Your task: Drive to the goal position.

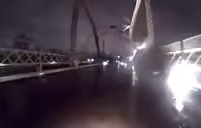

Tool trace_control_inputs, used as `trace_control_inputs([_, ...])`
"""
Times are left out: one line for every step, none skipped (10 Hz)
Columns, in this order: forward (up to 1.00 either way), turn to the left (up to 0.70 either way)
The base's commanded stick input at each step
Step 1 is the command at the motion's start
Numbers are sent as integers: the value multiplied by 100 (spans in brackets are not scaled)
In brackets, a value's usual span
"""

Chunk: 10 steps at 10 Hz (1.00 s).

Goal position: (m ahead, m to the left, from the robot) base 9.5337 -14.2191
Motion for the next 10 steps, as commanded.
trace_control_inputs([100, 0])
trace_control_inputs([100, 0])
trace_control_inputs([100, 0])
trace_control_inputs([100, 0])
trace_control_inputs([100, 0])
trace_control_inputs([100, 0])
trace_control_inputs([100, 0])
trace_control_inputs([100, 0])
trace_control_inputs([100, 0])
trace_control_inputs([100, 0])
